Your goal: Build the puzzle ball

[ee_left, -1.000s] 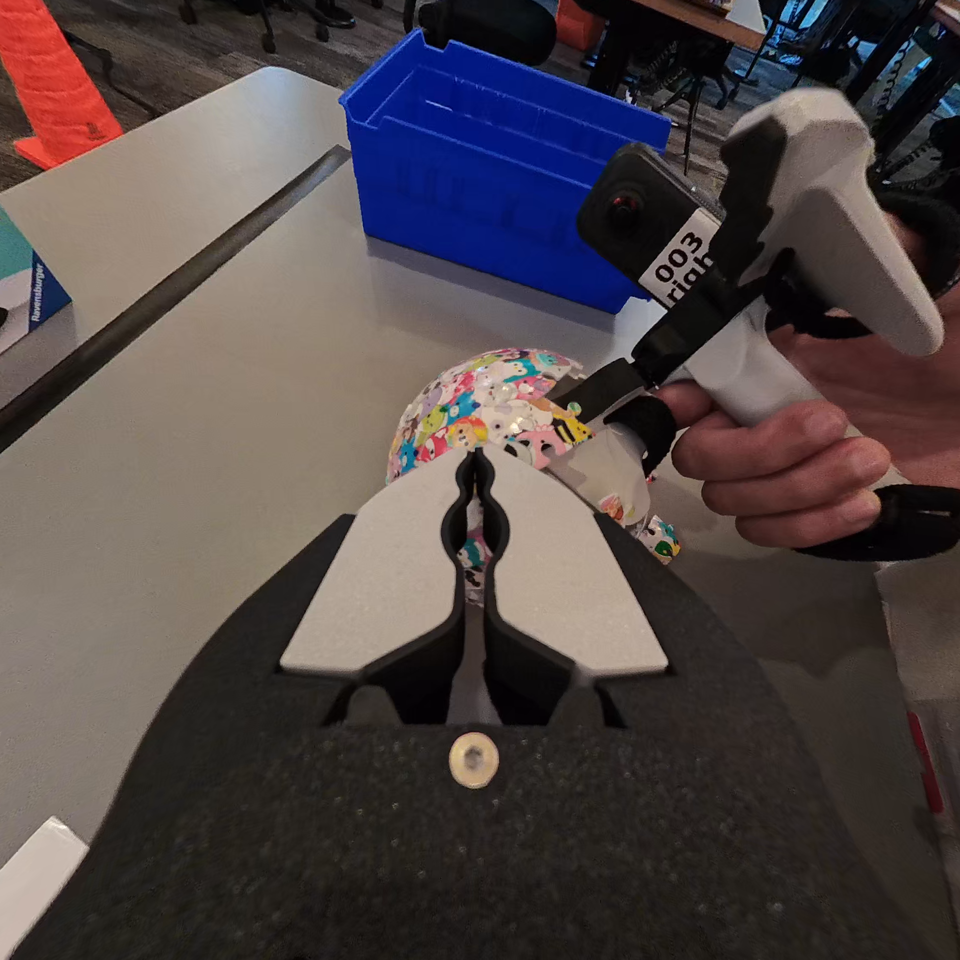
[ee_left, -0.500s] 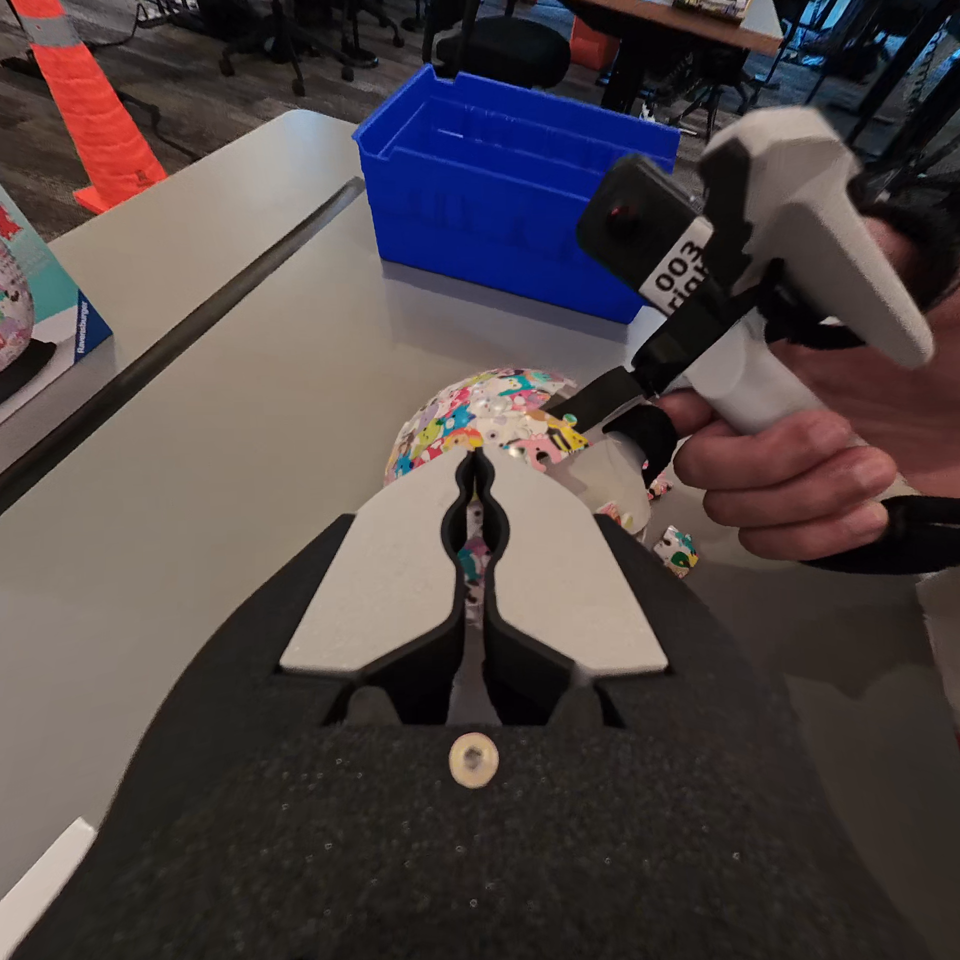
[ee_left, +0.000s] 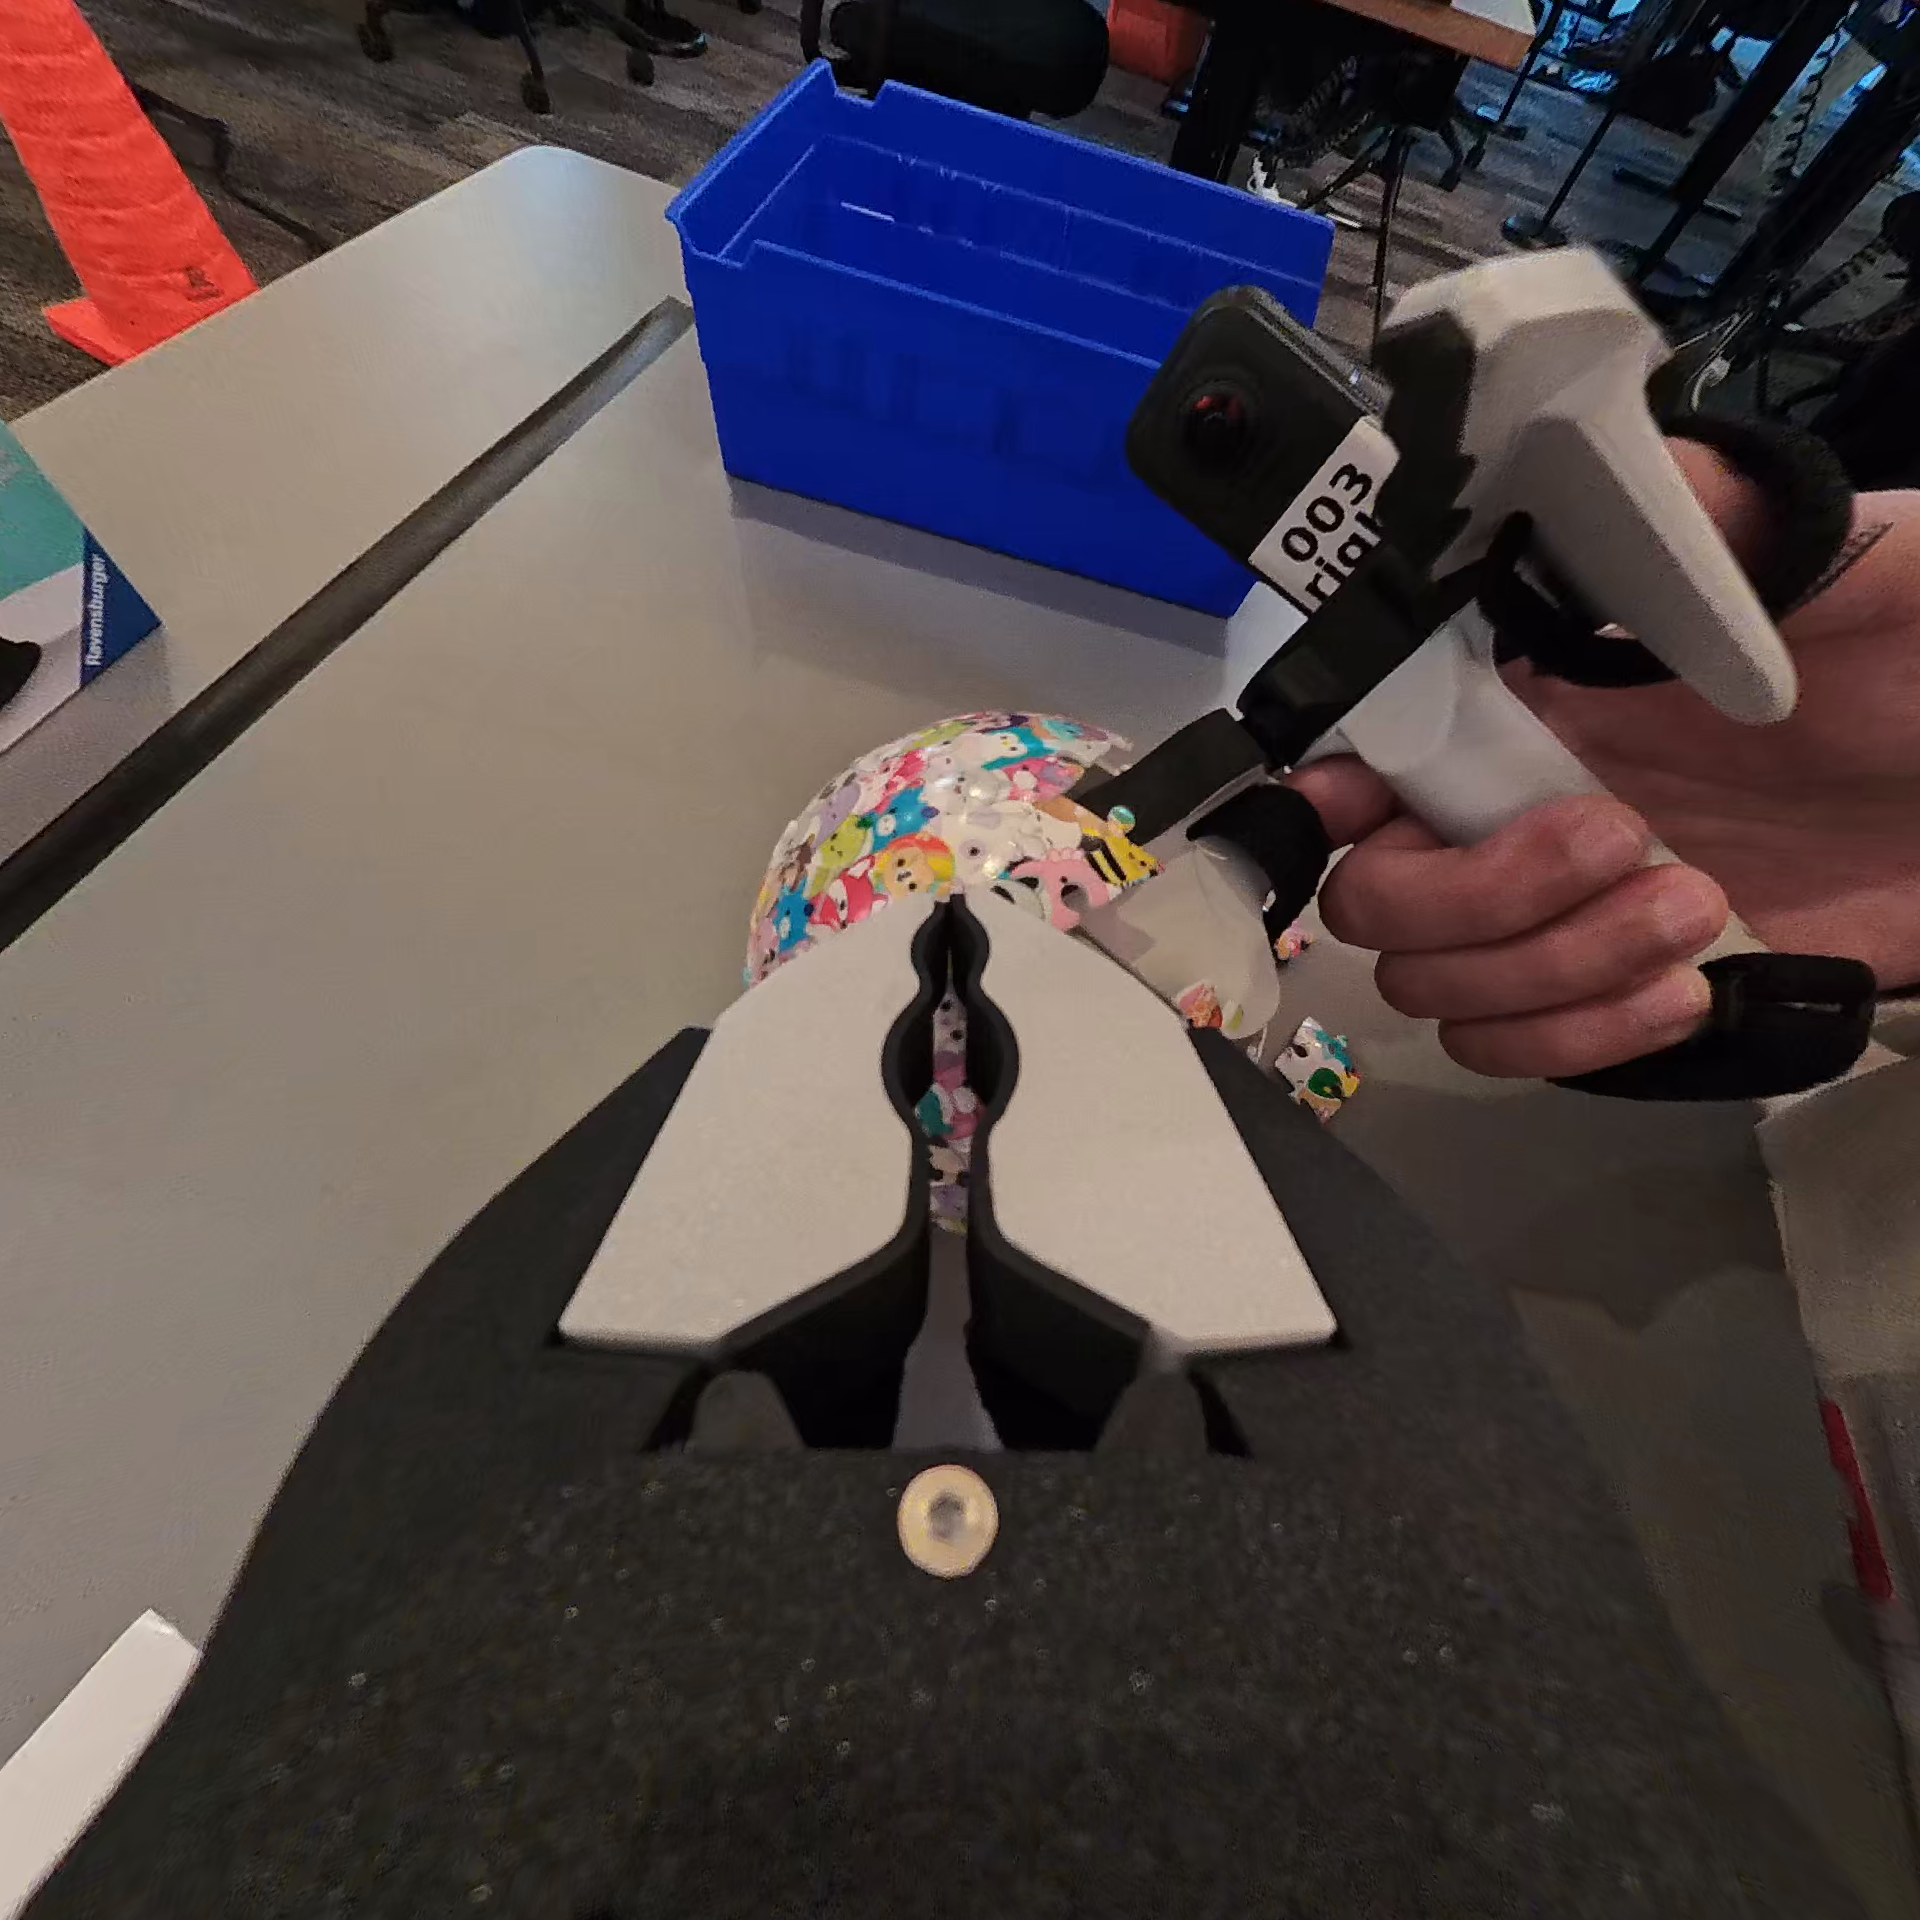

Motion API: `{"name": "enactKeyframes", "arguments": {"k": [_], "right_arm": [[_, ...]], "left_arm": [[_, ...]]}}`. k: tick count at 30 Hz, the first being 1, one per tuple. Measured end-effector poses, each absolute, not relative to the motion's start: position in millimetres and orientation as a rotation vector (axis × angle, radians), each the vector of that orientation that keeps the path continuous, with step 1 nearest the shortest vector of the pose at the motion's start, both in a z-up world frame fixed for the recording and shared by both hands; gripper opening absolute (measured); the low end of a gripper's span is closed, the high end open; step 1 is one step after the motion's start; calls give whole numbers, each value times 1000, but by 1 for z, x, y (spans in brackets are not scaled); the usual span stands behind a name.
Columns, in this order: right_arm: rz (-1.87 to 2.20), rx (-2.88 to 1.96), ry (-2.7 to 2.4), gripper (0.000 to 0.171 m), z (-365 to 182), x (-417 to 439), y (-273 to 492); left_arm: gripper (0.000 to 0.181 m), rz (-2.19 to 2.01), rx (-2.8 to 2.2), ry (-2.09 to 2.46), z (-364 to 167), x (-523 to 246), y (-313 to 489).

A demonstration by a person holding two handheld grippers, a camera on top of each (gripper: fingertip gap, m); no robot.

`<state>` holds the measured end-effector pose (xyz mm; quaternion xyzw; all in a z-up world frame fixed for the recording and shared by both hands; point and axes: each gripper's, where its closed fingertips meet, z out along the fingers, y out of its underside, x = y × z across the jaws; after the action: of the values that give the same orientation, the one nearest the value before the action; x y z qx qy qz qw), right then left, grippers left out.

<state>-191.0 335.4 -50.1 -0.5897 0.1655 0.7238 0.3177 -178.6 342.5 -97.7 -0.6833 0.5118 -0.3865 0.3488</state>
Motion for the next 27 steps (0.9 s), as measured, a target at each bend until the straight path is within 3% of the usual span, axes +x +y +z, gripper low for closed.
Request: {"name": "enactKeyframes", "arguments": {"k": [6,12,27], "right_arm": [[1859,-1560,400,113,-46,-193,337],[1901,-1543,446,99,-51,-189,337],[1907,-1548,439,102,-51,-191,336]], "left_arm": [[0,-999,-1765,1324,-99,-178,343],[0,-1098,-1751,1233,-83,-182,347],[0,-1013,-1787,1285,-87,-179,351]]}}
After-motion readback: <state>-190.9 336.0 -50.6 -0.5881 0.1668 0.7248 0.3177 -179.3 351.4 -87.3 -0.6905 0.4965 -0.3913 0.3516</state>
